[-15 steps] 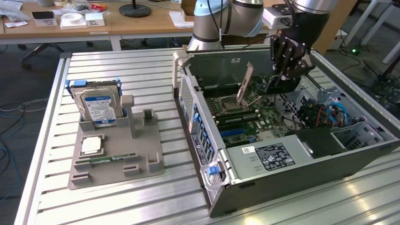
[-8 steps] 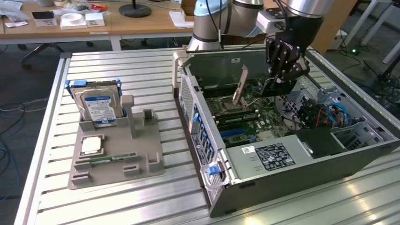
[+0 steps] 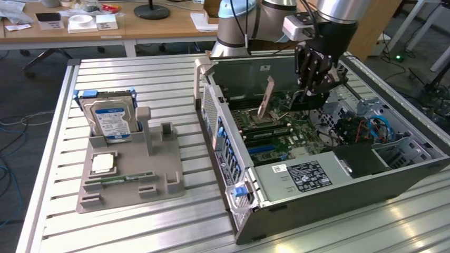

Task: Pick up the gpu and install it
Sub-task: 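Insert the gpu into the slot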

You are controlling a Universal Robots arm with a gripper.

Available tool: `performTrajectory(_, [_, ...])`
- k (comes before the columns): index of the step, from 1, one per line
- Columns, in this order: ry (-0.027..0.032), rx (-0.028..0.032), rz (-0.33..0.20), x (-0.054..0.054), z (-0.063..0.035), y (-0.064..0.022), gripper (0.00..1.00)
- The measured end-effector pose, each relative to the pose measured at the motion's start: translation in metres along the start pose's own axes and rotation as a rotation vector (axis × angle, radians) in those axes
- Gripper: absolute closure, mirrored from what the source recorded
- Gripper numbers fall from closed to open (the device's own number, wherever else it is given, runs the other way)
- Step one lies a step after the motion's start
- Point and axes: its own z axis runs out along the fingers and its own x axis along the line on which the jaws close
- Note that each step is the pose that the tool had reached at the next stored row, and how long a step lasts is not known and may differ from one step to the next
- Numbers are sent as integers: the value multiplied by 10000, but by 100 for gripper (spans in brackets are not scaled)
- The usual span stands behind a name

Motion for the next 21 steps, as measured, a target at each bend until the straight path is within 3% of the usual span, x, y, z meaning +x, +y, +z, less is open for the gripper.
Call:
performTrajectory(11, [-2, 2, 0, 2, 43, 65, 74])
performTrajectory(15, [-15, 45, 1, 5, 75, 123, 74])
performTrajectory(21, [-27, 50, 0, 31, 148, 155, 74])
